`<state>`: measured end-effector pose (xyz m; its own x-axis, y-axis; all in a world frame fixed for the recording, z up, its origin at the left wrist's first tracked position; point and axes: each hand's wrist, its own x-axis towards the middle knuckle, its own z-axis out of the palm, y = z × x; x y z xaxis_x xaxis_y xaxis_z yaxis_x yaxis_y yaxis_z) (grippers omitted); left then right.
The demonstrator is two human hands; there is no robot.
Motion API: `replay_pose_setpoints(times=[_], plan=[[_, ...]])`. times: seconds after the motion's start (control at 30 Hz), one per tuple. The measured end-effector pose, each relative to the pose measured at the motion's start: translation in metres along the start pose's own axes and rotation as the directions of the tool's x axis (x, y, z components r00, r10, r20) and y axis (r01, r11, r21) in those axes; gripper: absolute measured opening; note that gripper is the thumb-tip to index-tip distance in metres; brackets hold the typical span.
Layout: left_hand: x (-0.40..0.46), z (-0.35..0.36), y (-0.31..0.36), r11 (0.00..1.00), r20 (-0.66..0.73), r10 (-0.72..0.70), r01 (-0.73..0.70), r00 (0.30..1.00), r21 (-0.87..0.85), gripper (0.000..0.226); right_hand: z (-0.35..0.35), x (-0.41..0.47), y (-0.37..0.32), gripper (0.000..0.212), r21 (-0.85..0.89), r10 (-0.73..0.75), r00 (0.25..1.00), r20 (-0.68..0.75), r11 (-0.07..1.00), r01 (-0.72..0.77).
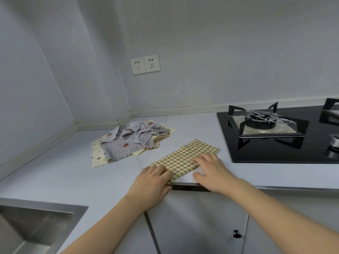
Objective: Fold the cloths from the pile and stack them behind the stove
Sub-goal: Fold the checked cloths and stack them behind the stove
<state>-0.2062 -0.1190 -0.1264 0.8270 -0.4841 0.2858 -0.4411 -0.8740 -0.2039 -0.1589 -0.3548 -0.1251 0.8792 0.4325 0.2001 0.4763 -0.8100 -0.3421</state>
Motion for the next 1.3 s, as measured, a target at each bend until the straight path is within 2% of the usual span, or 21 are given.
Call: replay_pose_setpoints(times=[0.17, 0.27, 0.4, 0.57, 0.67, 0.77, 0.8, 0.87, 0.93, 1.03, 1.13, 1.23, 1.3], plan=[[-0.004, 0.005, 0.002, 0.999, -0.131, 0.023, -0.027, 0.991, -0.030, 0.020, -0.011, 0.002, 0.020, 0.057, -0.103, 0.007, 0.995, 0.103, 0.995, 0.004], [-0.002, 0.001, -0.003, 0.997, -0.155, -0.013, 0.001, 0.988, -0.078, 0.024, -0.020, 0.004, 0.037, 0.053, -0.132, 0.056, 0.995, 0.080, 0.990, -0.046], [0.000, 0.000, -0.007, 0.990, -0.105, -0.045, 0.030, 0.993, -0.140, 0.031, -0.021, 0.009, 0.040, 0.046, -0.134, 0.052, 0.997, 0.061, 0.990, -0.044], [0.006, -0.001, -0.008, 0.955, -0.051, -0.155, 0.136, 0.987, -0.264, 0.046, -0.016, 0.007, 0.016, 0.055, -0.117, -0.092, 0.996, -0.008, 0.989, 0.090], [0.007, -0.003, -0.007, 0.963, 0.027, -0.087, 0.091, 0.996, -0.254, 0.042, -0.001, -0.004, -0.007, 0.049, -0.092, -0.222, 0.975, 0.005, 0.971, 0.222], [-0.007, 0.003, -0.018, 0.978, 0.173, -0.036, 0.070, 0.984, -0.196, 0.064, 0.016, -0.016, -0.015, 0.057, -0.100, -0.178, 0.982, -0.058, 0.980, 0.172], [-0.013, 0.005, -0.021, 0.977, 0.166, -0.045, 0.079, 0.985, -0.200, 0.064, 0.021, -0.019, -0.017, 0.060, -0.136, -0.165, 0.981, -0.100, 0.979, 0.151], [-0.020, 0.007, -0.023, 0.979, 0.069, -0.050, 0.063, 0.996, -0.191, 0.048, 0.029, -0.025, -0.027, 0.062, -0.185, -0.171, 0.971, -0.169, 0.973, 0.139], [-0.021, 0.006, -0.021, 0.984, -0.003, -0.041, 0.040, 0.999, -0.176, 0.038, 0.038, -0.028, -0.039, 0.055, -0.192, -0.239, 0.953, -0.186, 0.960, 0.203], [-0.018, 0.003, -0.028, 0.978, 0.011, -0.037, 0.039, 0.999, -0.203, 0.039, 0.043, -0.026, -0.054, 0.028, -0.157, -0.275, 0.929, -0.248, 0.958, 0.242], [-0.019, 0.002, -0.042, 0.945, 0.024, -0.113, 0.115, 0.993, -0.307, 0.037, 0.039, -0.021, -0.057, 0.005, -0.202, -0.292, 0.912, -0.286, 0.949, 0.241], [-0.013, -0.005, -0.045, 0.862, 0.026, -0.160, 0.153, 0.987, -0.483, 0.011, 0.023, -0.024, -0.057, 0.018, -0.155, -0.232, 0.946, -0.228, 0.967, 0.200], [-0.002, -0.019, -0.044, 0.722, 0.102, -0.222, 0.234, 0.970, -0.651, 0.011, 0.009, -0.026, -0.056, 0.021, -0.045, -0.131, 0.980, -0.152, 0.991, 0.126]])
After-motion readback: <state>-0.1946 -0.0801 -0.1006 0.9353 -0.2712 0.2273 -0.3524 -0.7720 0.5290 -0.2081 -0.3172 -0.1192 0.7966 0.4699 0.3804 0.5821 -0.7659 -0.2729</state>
